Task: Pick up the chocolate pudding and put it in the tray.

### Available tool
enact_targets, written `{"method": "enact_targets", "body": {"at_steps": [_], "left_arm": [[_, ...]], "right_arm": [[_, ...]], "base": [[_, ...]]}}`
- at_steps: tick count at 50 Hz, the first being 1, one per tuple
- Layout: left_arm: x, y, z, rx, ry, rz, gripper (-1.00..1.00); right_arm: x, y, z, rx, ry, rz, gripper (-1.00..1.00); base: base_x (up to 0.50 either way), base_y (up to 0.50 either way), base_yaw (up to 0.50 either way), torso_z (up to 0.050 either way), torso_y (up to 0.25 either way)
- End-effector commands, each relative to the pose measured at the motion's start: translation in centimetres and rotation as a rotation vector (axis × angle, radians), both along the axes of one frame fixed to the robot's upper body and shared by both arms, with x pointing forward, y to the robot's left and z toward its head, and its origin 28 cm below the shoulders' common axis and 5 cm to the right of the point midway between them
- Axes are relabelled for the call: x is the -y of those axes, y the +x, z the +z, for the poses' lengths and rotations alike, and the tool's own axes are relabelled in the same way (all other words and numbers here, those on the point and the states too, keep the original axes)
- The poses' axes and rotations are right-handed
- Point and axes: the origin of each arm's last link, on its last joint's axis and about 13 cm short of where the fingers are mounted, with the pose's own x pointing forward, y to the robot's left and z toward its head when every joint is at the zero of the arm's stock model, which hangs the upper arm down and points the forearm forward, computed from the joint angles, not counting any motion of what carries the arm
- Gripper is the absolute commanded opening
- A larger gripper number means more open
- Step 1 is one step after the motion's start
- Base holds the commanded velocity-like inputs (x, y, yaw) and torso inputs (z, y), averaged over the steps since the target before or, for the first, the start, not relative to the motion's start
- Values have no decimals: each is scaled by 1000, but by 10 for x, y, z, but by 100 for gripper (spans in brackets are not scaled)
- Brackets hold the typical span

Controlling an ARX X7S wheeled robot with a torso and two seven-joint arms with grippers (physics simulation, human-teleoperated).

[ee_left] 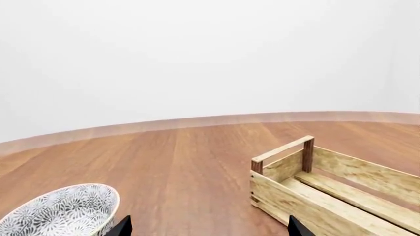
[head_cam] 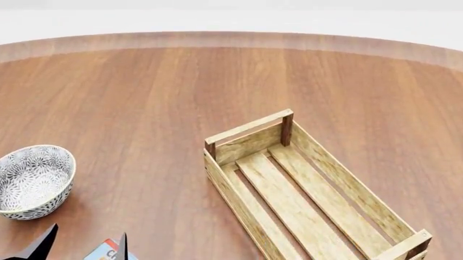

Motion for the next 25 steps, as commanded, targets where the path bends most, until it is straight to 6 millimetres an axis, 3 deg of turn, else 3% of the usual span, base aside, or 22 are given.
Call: {"method": "enact_targets", "body": {"at_steps": [1,25], "left_arm": [[1,-1,2,1,0,-3,100],[1,-1,0,0,-3,-6,100]], "right_arm": [[-4,9,-4,-3,-35,11,100],[-15,27,-1,11,-39,35,100]], "base": [[0,0,0,0,0],[0,0,0,0,0]]}}
